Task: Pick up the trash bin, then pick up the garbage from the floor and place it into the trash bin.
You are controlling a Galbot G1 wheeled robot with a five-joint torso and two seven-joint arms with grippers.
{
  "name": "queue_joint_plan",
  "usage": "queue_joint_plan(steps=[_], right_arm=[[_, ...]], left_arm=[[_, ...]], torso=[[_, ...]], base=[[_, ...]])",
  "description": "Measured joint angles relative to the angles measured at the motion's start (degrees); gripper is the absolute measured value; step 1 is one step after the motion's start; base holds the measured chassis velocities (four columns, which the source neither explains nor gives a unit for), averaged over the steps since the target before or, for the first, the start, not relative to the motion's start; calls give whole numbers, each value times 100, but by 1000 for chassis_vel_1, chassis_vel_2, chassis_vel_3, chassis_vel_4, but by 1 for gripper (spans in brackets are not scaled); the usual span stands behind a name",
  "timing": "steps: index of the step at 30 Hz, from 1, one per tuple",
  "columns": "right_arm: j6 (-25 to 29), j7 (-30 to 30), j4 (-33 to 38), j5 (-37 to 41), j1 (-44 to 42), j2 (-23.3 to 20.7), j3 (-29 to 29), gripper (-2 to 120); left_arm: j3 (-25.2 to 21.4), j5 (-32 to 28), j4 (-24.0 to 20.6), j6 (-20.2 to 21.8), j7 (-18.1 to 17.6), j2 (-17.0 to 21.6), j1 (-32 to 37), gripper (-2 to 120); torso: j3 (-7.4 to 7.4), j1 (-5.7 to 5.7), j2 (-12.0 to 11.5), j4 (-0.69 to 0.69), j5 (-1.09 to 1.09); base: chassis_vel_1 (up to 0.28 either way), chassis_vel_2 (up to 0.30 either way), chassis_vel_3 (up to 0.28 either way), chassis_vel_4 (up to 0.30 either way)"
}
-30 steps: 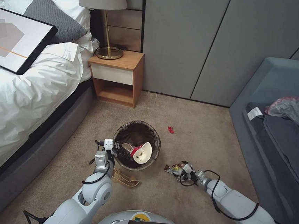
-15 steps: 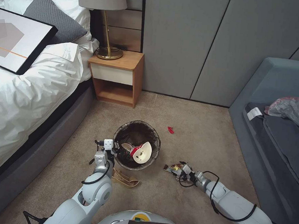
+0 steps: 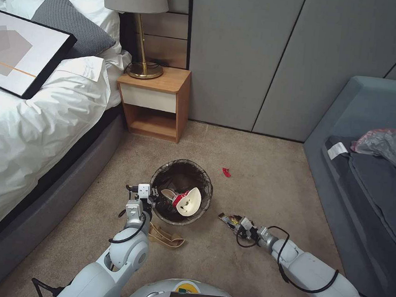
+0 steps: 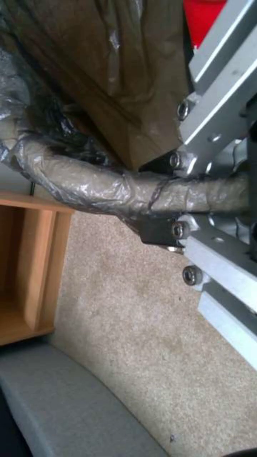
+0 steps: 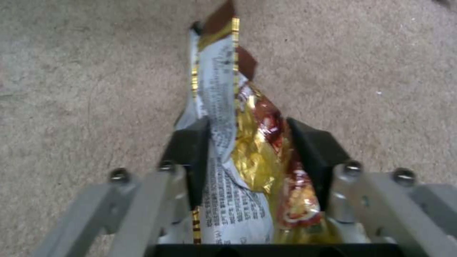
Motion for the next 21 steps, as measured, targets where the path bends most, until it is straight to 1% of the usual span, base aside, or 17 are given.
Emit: queue_joint_plan(steps=[2, 3, 4, 5, 6, 7, 10, 21], right_arm=[[11, 2, -6, -2, 5, 11, 0, 28], [11, 2, -6, -2, 5, 11, 0, 28], [17, 13, -5, -2, 10, 14, 0, 24], [19, 35, 11, -3, 12, 15, 3, 17], [20, 45, 24, -3, 13, 16, 9, 14], [20, 45, 24, -3, 13, 16, 9, 14], [28, 80, 83, 6, 7, 16, 31, 0], [34, 214, 297, 41, -72, -51, 162, 0]], left_arm=[[2, -4, 3, 0, 0, 8, -4, 2], [2, -4, 3, 0, 0, 8, -4, 2], [5, -5, 4, 0, 0, 12, -6, 2], [10, -7, 5, 0, -2, 15, -13, 2], [16, -8, 7, 0, -2, 15, -17, 2], [16, -8, 7, 0, -2, 15, -17, 2], [33, -12, 9, 0, -7, 15, -28, 2], [39, -13, -3, 1, -16, 35, -11, 2]], torso=[[0, 0, 0, 0, -1], [0, 0, 0, 0, -1], [0, 0, 0, 0, -1], [0, 0, 0, 0, -1], [0, 0, -1, 0, -1], [0, 0, -1, 0, -1], [0, 0, -1, -1, -3], [0, 0, -1, -1, -2]], base=[[0, 0, 0, 0], [0, 0, 0, 0], [0, 0, 0, 0], [0, 0, 0, 0], [0, 0, 0, 0], [0, 0, 0, 0], [0, 0, 0, 0], [0, 0, 0, 0]])
